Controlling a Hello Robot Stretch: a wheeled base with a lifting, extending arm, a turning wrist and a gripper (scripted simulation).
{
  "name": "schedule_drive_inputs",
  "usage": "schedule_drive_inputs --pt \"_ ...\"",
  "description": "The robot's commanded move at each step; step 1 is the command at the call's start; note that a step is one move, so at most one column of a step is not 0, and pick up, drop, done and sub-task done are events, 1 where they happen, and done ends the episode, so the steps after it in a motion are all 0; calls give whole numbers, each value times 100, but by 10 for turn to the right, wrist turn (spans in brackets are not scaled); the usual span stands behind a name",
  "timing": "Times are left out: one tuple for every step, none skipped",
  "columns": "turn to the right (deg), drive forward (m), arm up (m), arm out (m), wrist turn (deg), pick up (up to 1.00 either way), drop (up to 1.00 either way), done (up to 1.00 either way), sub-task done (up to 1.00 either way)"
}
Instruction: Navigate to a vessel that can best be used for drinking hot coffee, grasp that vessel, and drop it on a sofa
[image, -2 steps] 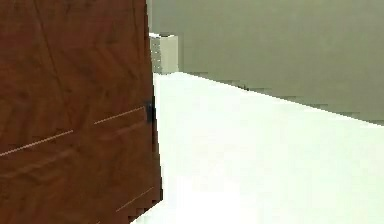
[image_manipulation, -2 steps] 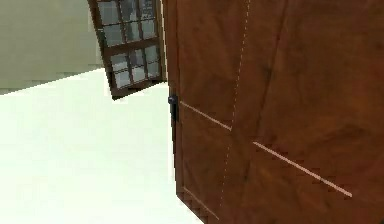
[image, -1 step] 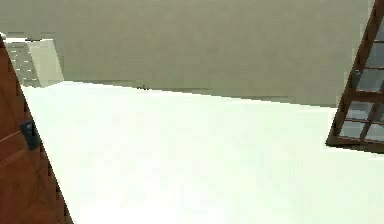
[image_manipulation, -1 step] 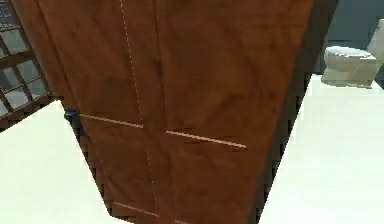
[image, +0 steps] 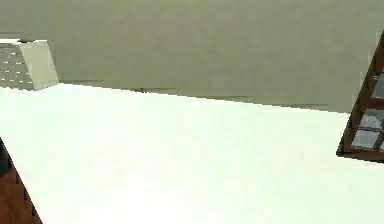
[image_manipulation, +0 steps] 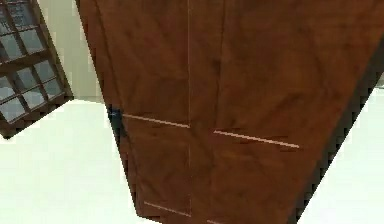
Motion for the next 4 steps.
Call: schedule_drive_inputs --pt "180 0 0 0 0 0 0 0 0" --pt "0 75 0 0 0 0 0 0 0" --pt "120 0 0 0 0 0 0 0 0" --pt "0 100 0 0 0 0 0 0 0"
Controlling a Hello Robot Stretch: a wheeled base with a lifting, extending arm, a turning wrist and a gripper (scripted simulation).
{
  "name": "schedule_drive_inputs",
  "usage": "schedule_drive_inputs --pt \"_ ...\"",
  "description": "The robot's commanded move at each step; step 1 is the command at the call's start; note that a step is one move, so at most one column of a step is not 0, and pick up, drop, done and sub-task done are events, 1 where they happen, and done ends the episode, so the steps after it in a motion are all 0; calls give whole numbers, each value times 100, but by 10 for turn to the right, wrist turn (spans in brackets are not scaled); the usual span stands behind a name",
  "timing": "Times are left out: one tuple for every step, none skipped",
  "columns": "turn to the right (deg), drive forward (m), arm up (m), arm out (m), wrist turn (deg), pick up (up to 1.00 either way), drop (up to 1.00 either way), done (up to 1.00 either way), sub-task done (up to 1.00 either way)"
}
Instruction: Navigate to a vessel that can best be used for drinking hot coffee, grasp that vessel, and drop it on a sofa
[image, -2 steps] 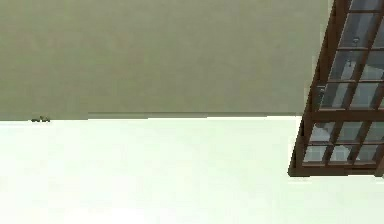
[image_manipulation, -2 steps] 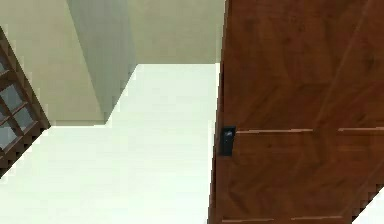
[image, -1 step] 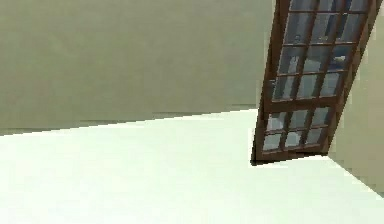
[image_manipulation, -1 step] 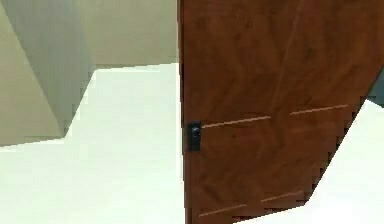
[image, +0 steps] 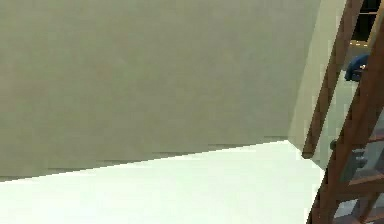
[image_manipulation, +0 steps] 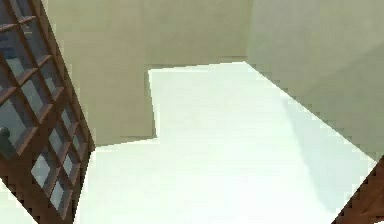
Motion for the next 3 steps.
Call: schedule_drive_inputs --pt "30 0 0 0 0 0 0 0 0" --pt "0 90 0 0 0 0 0 0 0" --pt "420 0 0 0 0 0 0 0 0"
